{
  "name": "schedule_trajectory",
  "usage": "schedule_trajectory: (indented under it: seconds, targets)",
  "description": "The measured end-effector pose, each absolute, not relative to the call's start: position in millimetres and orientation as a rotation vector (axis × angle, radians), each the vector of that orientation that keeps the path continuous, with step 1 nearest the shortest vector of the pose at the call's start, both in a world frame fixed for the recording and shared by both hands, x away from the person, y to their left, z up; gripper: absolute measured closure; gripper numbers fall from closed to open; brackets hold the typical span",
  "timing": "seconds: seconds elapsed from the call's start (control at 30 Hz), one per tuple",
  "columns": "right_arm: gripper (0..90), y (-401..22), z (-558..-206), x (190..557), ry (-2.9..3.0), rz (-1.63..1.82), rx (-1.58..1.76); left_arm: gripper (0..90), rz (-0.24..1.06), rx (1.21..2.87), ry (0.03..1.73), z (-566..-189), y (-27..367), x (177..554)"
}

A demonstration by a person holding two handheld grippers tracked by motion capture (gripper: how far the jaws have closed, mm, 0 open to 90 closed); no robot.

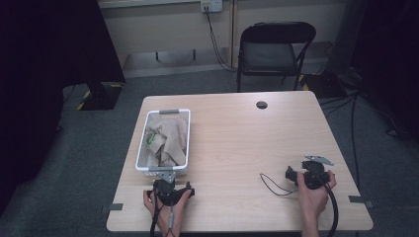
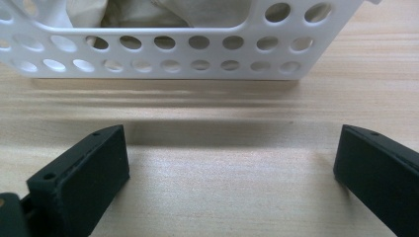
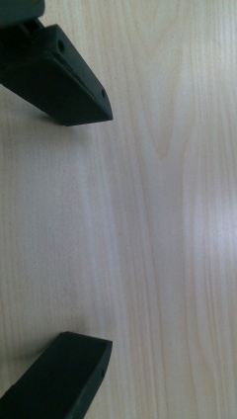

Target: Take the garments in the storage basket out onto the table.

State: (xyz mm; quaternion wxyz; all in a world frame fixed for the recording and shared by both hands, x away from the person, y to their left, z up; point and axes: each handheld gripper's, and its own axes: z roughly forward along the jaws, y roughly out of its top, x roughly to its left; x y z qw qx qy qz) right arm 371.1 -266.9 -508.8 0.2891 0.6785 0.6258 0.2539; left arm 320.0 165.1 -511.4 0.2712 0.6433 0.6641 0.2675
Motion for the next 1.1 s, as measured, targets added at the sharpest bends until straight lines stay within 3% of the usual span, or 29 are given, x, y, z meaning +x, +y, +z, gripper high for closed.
schedule_trajectory:
  seconds: [0.73,1.1]
  targets:
    - [0.0,-266.9,-508.8,371.1,1.67,0.677,1.811,0.3,0.688,1.703,1.766,-510.9,168.0,318.1]
    - [0.0,-266.9,-508.8,371.1,1.669,0.678,1.812,0.9,0.749,1.61,1.706,-490.9,176.9,306.6]
